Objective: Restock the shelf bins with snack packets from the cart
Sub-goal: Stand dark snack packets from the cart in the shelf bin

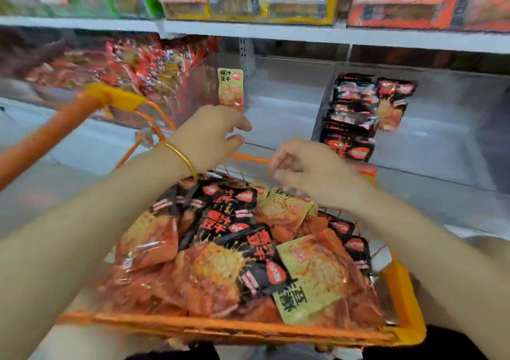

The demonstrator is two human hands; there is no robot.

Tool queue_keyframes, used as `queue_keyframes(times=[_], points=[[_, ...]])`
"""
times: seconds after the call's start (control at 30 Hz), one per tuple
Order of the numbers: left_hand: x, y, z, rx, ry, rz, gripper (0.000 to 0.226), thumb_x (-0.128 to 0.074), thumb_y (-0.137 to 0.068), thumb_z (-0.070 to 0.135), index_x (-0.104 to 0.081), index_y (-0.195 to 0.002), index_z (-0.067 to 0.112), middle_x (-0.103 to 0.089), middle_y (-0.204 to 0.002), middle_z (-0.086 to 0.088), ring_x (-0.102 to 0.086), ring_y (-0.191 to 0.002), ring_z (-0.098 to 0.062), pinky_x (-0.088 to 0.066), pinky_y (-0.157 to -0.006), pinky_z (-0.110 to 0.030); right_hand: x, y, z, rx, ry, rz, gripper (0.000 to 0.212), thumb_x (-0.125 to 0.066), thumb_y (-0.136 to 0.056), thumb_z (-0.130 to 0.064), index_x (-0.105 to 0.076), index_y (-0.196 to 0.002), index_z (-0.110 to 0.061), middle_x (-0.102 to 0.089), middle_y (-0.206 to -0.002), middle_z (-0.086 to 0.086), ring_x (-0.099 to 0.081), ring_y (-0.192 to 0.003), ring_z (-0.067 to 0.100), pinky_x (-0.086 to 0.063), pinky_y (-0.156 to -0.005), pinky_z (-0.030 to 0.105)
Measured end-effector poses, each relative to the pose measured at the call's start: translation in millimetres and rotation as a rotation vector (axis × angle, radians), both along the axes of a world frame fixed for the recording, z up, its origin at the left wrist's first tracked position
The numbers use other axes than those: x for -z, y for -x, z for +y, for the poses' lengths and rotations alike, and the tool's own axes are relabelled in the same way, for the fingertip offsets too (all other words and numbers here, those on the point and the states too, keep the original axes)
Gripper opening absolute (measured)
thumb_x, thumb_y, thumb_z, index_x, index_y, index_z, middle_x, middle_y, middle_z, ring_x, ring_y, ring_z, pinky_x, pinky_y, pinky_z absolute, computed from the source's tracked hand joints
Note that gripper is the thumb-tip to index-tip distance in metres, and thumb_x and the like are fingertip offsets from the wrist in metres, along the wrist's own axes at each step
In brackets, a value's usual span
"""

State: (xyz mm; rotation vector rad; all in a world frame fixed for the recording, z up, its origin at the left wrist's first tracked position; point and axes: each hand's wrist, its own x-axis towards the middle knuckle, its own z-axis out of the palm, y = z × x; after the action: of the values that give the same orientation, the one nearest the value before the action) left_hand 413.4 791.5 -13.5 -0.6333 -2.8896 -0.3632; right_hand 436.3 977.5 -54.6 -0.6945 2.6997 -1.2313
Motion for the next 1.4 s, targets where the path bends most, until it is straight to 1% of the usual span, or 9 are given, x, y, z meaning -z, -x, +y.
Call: queue_keyframes(times=[0.17,0.27,0.43,0.57,0.77,0.97,1.1,1.23,1.4], points=[[5,-17,-32,-0.037,0.019,-0.056,0.025,-0.059,-0.088,0.012,-0.065,-0.112,0.014,-0.056,-0.097,-0.003,-0.051,-0.093,-0.019,-0.031,-0.079,-0.022,18,5,-37,-0.035,-0.388,-0.030,0.046,-0.059,-0.090,-0.038,-0.055,-0.117,-0.001,-0.061,-0.115,0.015,-0.057,-0.106,0.028,-0.044,-0.088,0.033],[7,-20,-39,-0.042,-0.011,-0.072,0.026,-0.057,-0.090,0.014,-0.063,-0.115,0.017,-0.058,-0.113,-0.004,-0.048,-0.094,-0.014,-0.029,-0.078,-0.018,32,6,-47,-0.046,-0.416,-0.107,0.053,-0.061,-0.085,-0.048,-0.055,-0.112,-0.003,-0.060,-0.109,0.010,-0.056,-0.101,0.025,-0.046,-0.084,0.034],[13,-17,-39,-0.024,-0.022,-0.125,0.030,-0.054,-0.092,0.015,-0.058,-0.122,0.019,-0.054,-0.124,-0.003,-0.048,-0.106,-0.016,-0.030,-0.087,-0.019,36,7,-37,0.048,-0.122,-0.288,0.032,-0.079,-0.073,-0.035,-0.051,-0.072,-0.019,-0.054,-0.070,-0.006,-0.050,-0.071,0.012,-0.033,-0.057,0.025],[19,-13,-25,-0.012,-0.099,-0.154,0.032,-0.053,-0.092,0.013,-0.057,-0.123,0.017,-0.053,-0.123,-0.002,-0.047,-0.102,-0.012,-0.029,-0.083,-0.014,28,0,-11,0.108,0.122,-0.477,0.025,-0.076,-0.077,-0.017,-0.055,-0.088,-0.010,-0.054,-0.065,0.000,-0.045,-0.046,0.006,-0.030,-0.040,0.016],[24,-7,10,0.019,-0.358,-0.314,0.035,-0.056,-0.091,0.015,-0.052,-0.126,0.010,-0.059,-0.120,-0.008,-0.055,-0.110,-0.018,-0.037,-0.083,-0.013,18,-5,26,0.231,0.522,-0.480,0.024,-0.068,-0.080,0.000,-0.055,-0.096,-0.012,-0.065,-0.085,0.007,-0.064,-0.072,0.018,-0.052,-0.056,0.028],[18,9,58,0.039,-0.630,-0.427,0.013,-0.064,-0.085,0.009,-0.056,-0.096,0.007,-0.061,-0.082,-0.007,-0.059,-0.071,-0.006,-0.045,-0.068,-0.018,9,3,60,0.362,0.711,-0.350,0.022,-0.067,-0.083,-0.007,-0.059,-0.103,-0.012,-0.066,-0.092,0.008,-0.064,-0.079,0.023,-0.053,-0.070,0.039],[13,31,100,0.044,-0.718,-0.336,0.006,-0.062,-0.086,0.008,-0.057,-0.087,0.008,-0.054,-0.065,0.003,-0.049,-0.043,0.003,-0.038,-0.047,-0.007,6,7,85,0.417,0.596,-0.359,0.021,-0.071,-0.081,-0.014,-0.061,-0.099,-0.013,-0.066,-0.079,0.001,-0.057,-0.061,0.012,-0.041,-0.046,0.023],[15,50,143,0.055,-0.754,-0.229,0.014,-0.058,-0.089,0.009,-0.058,-0.103,0.008,-0.056,-0.080,0.003,-0.054,-0.068,-0.005,-0.043,-0.060,-0.009,-10,28,135,0.589,0.712,-0.319,0.007,-0.066,-0.084,-0.013,-0.063,-0.086,-0.017,-0.065,-0.077,-0.001,-0.054,-0.061,0.011,-0.035,-0.046,0.015],[35,73,163,0.142,-0.258,0.032,0.032,-0.052,-0.090,0.023,-0.059,-0.117,0.006,-0.058,-0.120,-0.012,-0.049,-0.116,-0.028,-0.034,-0.099,-0.032,8,82,205,0.903,0.480,-0.178,0.021,-0.067,-0.084,-0.004,-0.054,-0.074,-0.019,-0.057,-0.071,0.000,-0.056,-0.054,0.008,-0.044,-0.046,0.020]])
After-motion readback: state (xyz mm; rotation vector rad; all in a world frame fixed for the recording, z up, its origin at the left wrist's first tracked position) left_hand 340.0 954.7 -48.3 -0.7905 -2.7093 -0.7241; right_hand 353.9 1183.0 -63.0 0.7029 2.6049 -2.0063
